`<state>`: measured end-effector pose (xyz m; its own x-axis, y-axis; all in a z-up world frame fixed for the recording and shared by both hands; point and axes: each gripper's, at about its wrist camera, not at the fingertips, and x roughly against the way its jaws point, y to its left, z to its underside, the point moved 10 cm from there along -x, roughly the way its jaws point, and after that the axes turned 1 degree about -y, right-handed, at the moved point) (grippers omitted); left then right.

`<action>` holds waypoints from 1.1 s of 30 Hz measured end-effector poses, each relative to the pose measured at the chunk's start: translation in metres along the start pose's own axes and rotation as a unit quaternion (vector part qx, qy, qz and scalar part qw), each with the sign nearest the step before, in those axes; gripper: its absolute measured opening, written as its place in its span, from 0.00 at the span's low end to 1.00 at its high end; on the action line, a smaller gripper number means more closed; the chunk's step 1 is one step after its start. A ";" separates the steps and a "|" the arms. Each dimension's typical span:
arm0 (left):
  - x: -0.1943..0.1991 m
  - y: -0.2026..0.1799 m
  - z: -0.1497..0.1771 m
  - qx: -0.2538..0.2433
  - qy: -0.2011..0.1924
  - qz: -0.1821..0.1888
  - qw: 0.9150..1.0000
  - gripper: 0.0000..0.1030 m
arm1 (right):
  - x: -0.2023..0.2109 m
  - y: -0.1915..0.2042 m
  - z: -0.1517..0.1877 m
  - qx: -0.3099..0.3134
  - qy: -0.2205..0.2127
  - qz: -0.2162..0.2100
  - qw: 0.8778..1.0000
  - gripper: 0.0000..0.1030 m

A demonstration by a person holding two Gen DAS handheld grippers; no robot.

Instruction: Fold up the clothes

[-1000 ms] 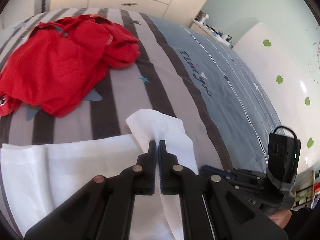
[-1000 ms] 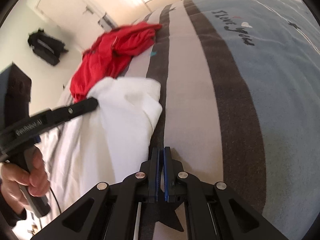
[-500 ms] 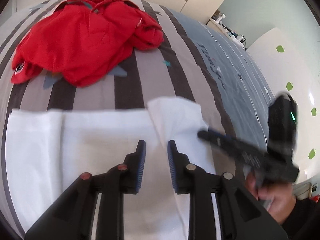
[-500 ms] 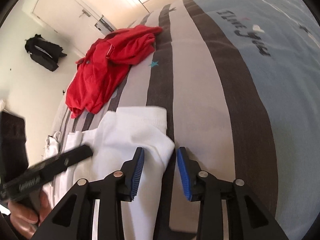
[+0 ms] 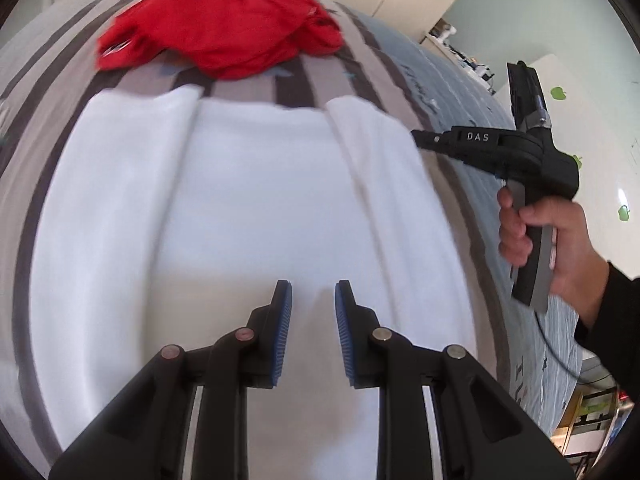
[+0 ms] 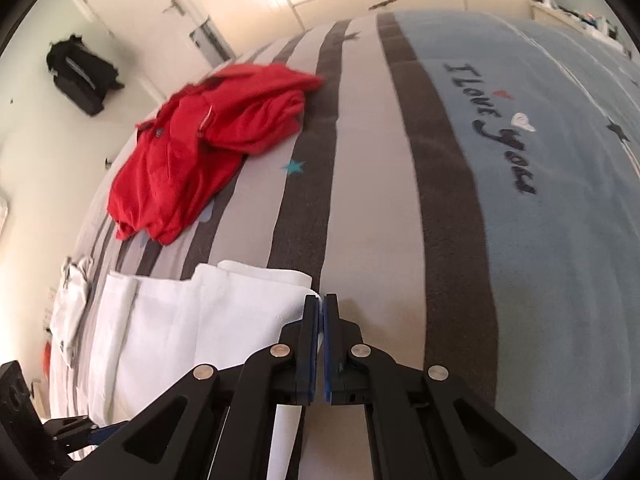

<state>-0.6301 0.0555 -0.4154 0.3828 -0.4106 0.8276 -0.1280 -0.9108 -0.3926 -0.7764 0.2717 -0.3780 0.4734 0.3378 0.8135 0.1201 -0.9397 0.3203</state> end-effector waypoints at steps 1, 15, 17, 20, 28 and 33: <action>0.005 0.004 0.004 0.002 -0.003 -0.005 1.000 0.19 | 0.003 0.002 0.001 0.004 -0.003 0.001 1.000 0.02; 0.092 0.051 0.071 0.071 -0.053 -0.055 0.995 0.20 | 0.091 0.051 0.172 0.088 0.047 -0.020 0.995 0.06; 0.101 0.054 0.090 0.081 -0.049 -0.056 0.994 0.20 | 0.103 0.056 0.209 0.076 0.063 -0.026 0.995 0.06; 0.112 0.050 0.105 0.083 -0.047 -0.057 0.994 0.20 | 0.112 0.054 0.243 0.057 0.073 -0.017 0.996 0.06; 0.155 0.038 0.111 0.069 -0.069 -0.063 0.993 0.20 | 0.133 0.059 0.282 0.037 0.067 0.019 0.997 0.07; 0.185 0.046 0.122 0.078 -0.083 -0.071 0.991 0.20 | 0.160 0.087 0.285 0.046 0.039 0.002 0.998 0.07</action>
